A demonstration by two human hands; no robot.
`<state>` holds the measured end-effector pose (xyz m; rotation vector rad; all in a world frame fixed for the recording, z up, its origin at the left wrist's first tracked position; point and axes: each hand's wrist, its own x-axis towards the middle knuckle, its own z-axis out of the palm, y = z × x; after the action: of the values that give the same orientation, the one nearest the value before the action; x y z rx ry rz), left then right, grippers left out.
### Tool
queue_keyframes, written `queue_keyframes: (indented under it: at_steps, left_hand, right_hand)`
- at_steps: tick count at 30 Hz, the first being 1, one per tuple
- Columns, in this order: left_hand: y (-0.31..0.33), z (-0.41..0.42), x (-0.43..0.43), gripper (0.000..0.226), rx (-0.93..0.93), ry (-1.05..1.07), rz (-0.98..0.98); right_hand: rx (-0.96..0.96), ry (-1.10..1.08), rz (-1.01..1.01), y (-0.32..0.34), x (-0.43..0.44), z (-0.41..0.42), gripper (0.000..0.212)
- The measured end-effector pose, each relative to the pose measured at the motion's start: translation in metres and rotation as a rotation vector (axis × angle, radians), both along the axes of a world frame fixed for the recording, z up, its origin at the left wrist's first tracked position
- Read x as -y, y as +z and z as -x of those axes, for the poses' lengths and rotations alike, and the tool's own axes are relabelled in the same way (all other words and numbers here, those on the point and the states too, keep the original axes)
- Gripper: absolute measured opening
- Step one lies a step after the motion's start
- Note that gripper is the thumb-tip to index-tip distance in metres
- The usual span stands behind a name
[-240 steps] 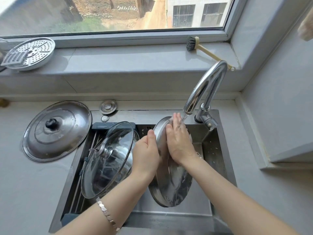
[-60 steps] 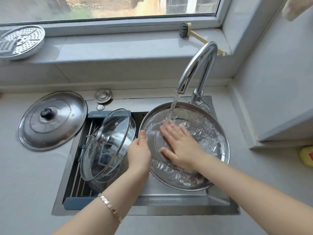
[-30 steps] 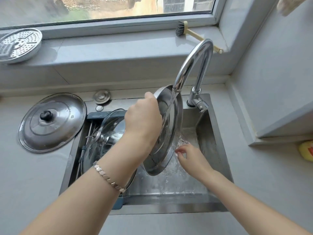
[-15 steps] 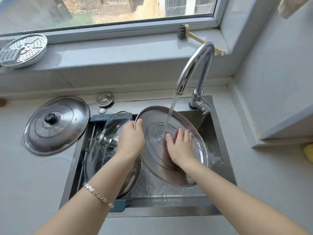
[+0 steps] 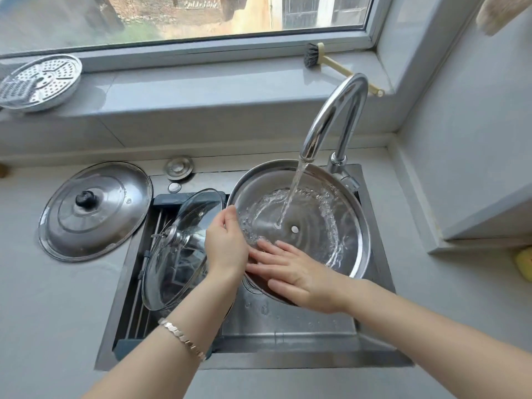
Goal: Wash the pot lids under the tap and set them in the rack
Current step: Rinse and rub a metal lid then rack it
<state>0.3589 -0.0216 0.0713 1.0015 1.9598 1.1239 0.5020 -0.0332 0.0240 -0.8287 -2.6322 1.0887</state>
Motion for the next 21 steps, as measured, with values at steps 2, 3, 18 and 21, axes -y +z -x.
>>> queue_keyframes:
  at_steps: [2, 3, 18, 21]
  left_hand:
    - [0.004, 0.003, 0.0, 0.033, -0.064, -0.016, -0.051]
    - [0.006, 0.005, -0.002, 0.031, -0.104, -0.025, -0.065]
    - [-0.029, -0.007, 0.009, 0.032, 0.125, -0.087, 0.476]
    - [-0.043, -0.014, 0.018, 0.028, 0.389, -0.063, 0.646]
  right_hand:
    - [-0.118, -0.133, 0.161, -0.003, 0.009, -0.024, 0.039]
    - [-0.148, -0.27, 0.184, -0.005, 0.012, -0.036, 0.033]
    - [0.052, -1.315, 0.465, -0.028, -0.036, -0.089, 0.037]
    - [0.089, -1.235, 0.245, -0.006, -0.053, -0.108, 0.04]
